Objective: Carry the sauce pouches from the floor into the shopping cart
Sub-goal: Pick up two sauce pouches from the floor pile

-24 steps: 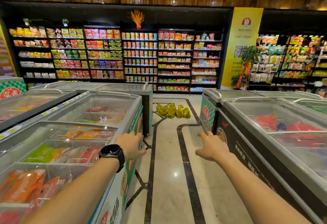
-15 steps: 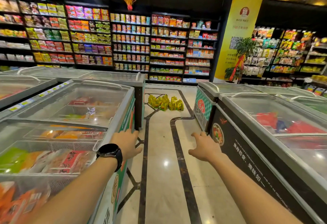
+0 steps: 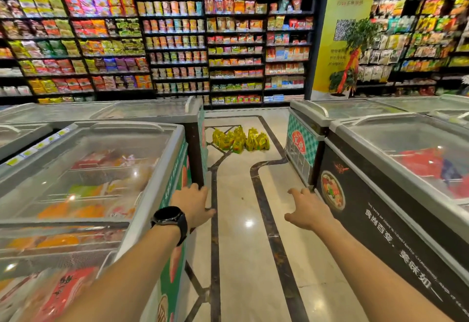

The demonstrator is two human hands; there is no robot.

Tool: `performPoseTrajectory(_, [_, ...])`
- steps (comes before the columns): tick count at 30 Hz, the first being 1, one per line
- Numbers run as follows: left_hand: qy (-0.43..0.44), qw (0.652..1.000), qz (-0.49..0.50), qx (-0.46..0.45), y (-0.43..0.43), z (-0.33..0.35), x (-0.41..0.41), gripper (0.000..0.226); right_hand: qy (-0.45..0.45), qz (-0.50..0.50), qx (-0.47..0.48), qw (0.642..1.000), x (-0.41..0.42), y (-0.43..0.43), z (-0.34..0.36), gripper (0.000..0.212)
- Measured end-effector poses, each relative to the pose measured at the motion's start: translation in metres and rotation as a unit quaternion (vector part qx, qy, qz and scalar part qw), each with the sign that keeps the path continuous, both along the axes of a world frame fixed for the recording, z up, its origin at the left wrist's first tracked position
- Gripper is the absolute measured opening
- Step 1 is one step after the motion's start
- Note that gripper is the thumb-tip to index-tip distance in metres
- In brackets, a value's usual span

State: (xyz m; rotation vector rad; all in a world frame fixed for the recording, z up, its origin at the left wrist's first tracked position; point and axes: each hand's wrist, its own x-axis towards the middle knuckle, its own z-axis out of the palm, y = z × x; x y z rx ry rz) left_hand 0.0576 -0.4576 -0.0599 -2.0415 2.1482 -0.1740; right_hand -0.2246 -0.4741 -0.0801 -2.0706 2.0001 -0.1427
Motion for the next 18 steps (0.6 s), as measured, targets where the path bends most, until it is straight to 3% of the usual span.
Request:
performPoseTrajectory(10, [0.01,0.999,0.033,0.023,-0.232,-0.001,-0.022,0.061,0.016,0.033,0.014,0.999,-0.019,-0.248,0.006,0.075])
performPoseTrajectory(18, [0.032,0.999,0.04,0.01,-0.441,-0.02,0.008,0.064,0.024,0.034,0.026,0.999,0.011,-0.448,-0.008,0.076])
